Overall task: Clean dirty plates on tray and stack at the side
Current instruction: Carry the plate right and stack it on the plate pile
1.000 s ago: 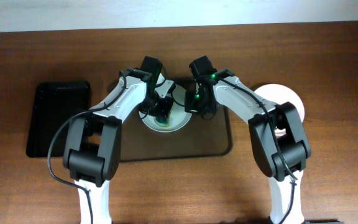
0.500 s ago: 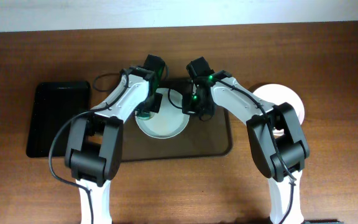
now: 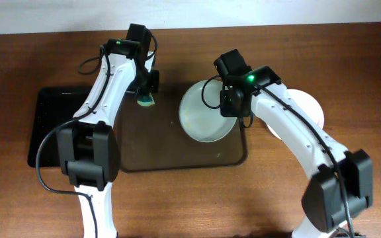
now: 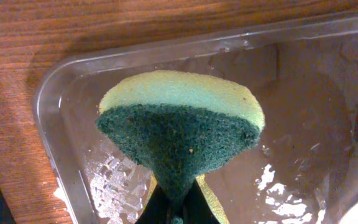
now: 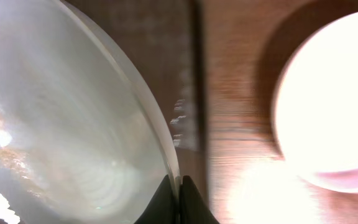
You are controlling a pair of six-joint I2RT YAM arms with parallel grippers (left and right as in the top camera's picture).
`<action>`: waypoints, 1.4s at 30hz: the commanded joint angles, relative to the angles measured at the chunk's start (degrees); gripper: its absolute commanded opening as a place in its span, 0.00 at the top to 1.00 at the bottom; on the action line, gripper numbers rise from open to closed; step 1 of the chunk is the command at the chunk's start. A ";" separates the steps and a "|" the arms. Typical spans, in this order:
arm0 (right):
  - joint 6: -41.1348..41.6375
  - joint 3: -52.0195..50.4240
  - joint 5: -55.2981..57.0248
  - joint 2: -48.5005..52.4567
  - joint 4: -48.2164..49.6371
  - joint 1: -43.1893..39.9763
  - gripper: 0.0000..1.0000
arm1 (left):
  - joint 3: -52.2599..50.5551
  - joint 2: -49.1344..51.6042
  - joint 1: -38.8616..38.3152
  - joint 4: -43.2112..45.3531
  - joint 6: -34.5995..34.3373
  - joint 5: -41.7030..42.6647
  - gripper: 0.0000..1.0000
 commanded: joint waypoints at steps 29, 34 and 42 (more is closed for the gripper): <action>11.72 0.13 25.57 -8.63 -5.77 12.31 0.96 | -0.33 1.27 0.11 0.39 -0.70 0.83 0.99; 9.27 -1.73 1.49 -13.70 -7.87 -21.92 0.96 | -0.33 1.27 0.11 0.76 -0.68 0.83 0.99; 5.05 -27.36 -7.15 -11.72 15.45 -41.00 0.96 | -0.33 1.27 0.11 1.90 -0.70 0.83 0.99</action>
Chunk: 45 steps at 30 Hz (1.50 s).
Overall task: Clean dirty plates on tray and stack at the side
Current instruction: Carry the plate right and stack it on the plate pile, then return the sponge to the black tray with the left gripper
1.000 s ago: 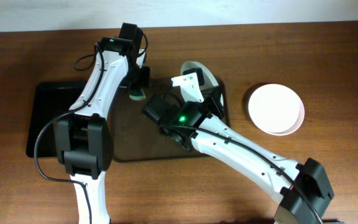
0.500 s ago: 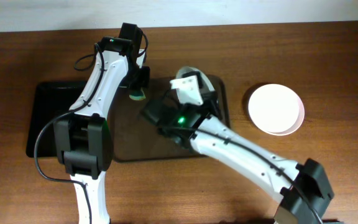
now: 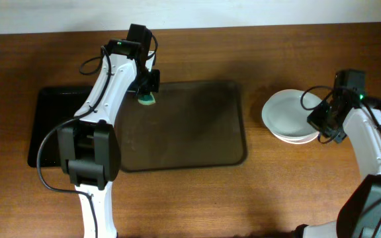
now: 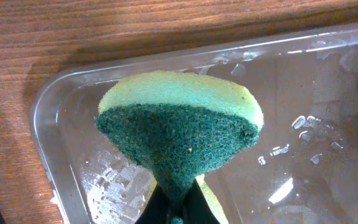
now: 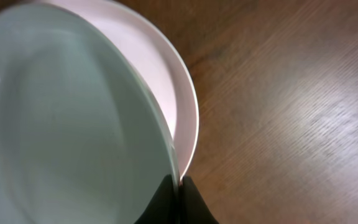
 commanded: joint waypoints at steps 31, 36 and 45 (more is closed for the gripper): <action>-5.16 7.17 -8.50 -9.51 -1.57 15.10 0.22 | -38.03 -19.08 25.22 22.43 -0.90 -7.28 0.92; -5.16 7.17 -8.50 -9.51 -1.77 15.10 0.22 | -39.06 -19.06 25.22 24.83 -0.92 -9.27 0.23; -11.26 22.16 -8.68 -10.34 -13.97 15.06 0.18 | -29.44 -39.50 25.22 17.75 -0.90 -8.07 0.01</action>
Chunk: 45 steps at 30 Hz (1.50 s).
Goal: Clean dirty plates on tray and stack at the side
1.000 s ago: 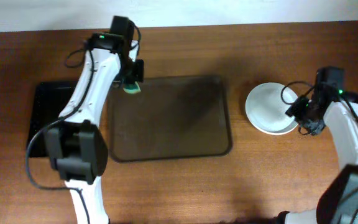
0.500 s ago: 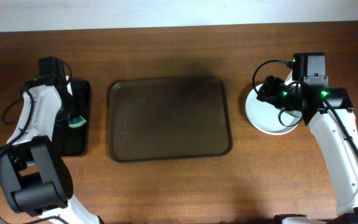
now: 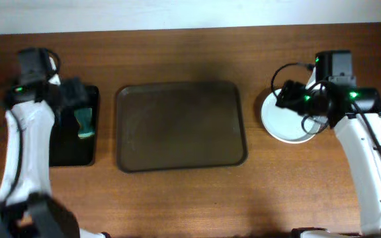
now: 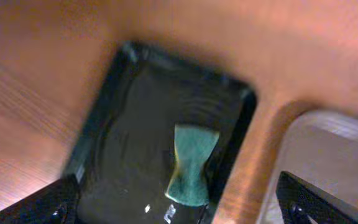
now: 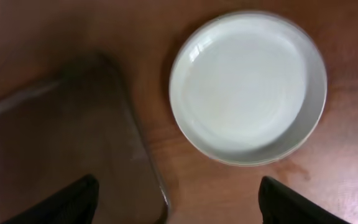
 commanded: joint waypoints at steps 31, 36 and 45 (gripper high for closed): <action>-18.67 -55.82 -1.86 -68.50 44.04 0.31 0.02 | 1.03 -9.44 0.00 -1.16 0.11 0.48 0.01; -13.81 -72.54 0.79 -82.09 53.68 0.31 0.02 | 1.03 -9.44 0.00 -1.14 0.11 0.48 0.01; -13.53 -80.65 2.80 -82.90 54.73 0.31 0.02 | 1.03 -9.44 0.00 -1.16 0.11 0.50 0.01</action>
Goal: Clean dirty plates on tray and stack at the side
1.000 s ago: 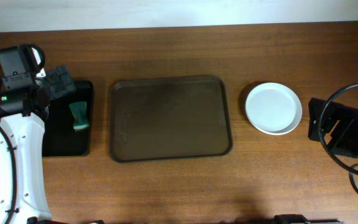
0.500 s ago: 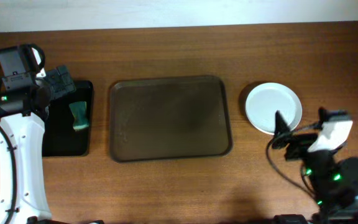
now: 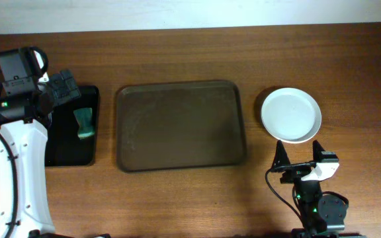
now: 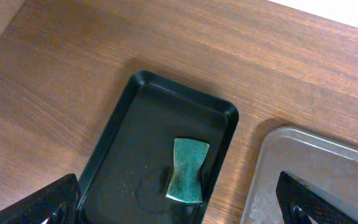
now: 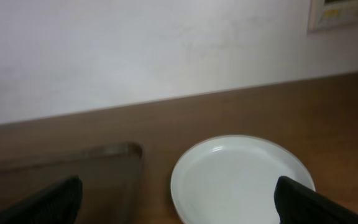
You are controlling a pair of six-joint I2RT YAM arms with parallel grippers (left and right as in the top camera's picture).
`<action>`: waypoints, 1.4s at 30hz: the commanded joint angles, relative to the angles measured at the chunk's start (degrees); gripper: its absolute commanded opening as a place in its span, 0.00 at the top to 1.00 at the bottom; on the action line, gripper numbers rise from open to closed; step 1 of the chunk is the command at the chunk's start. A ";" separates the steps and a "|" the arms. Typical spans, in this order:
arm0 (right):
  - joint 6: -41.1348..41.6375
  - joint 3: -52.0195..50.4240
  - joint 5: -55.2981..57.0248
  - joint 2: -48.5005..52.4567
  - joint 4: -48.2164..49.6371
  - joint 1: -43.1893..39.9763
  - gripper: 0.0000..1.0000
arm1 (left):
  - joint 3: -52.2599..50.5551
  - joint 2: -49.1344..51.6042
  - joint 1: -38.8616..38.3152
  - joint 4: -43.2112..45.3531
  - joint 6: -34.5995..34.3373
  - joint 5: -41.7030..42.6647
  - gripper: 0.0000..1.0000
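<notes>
Stacked white plates (image 3: 291, 116) rest on the table right of the brown tray (image 3: 180, 125), which holds nothing. The stack's top plate (image 5: 241, 177) fills the middle of the right wrist view. My right gripper (image 3: 299, 157) sits low by the table's front edge, short of the plates, open and holding nothing (image 5: 179, 200). A green sponge (image 3: 83, 123) lies in a black tray (image 3: 58, 149) at the left. My left gripper (image 3: 63, 89) hangs above that tray's far end, open, with the sponge (image 4: 187, 170) below it.
The tray's edge (image 4: 316, 174) shows at the right of the left wrist view. A white wall (image 5: 166, 43) rises behind the table. The right arm is folded at the front edge; the left arm (image 3: 18, 165) runs along the table's left side.
My right gripper was above the plate stack and now sits low by the table's front edge, facing the stack. The left gripper has shifted slightly over the black tray. Both stay open.
First my left gripper held the sponge over the tray's far left corner and my right held a plate by its rim over the tray. Then the right held the plate over the stack. Later both were open, sponge in the black tray, plate stacked. Now the right has withdrawn.
</notes>
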 commanded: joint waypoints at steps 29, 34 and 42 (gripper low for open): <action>-1.07 -0.55 0.98 -0.33 -1.46 0.31 0.02 | -73.94 -76.13 -13.20 44.04 2.91 2.12 0.01; -1.07 -0.55 0.98 -0.33 -1.46 0.31 0.02 | -80.65 -84.89 -13.14 44.24 10.78 6.49 0.01; -1.07 -0.55 0.98 -0.33 -1.46 0.31 0.02 | -83.27 -85.22 -12.17 43.01 15.65 8.66 0.01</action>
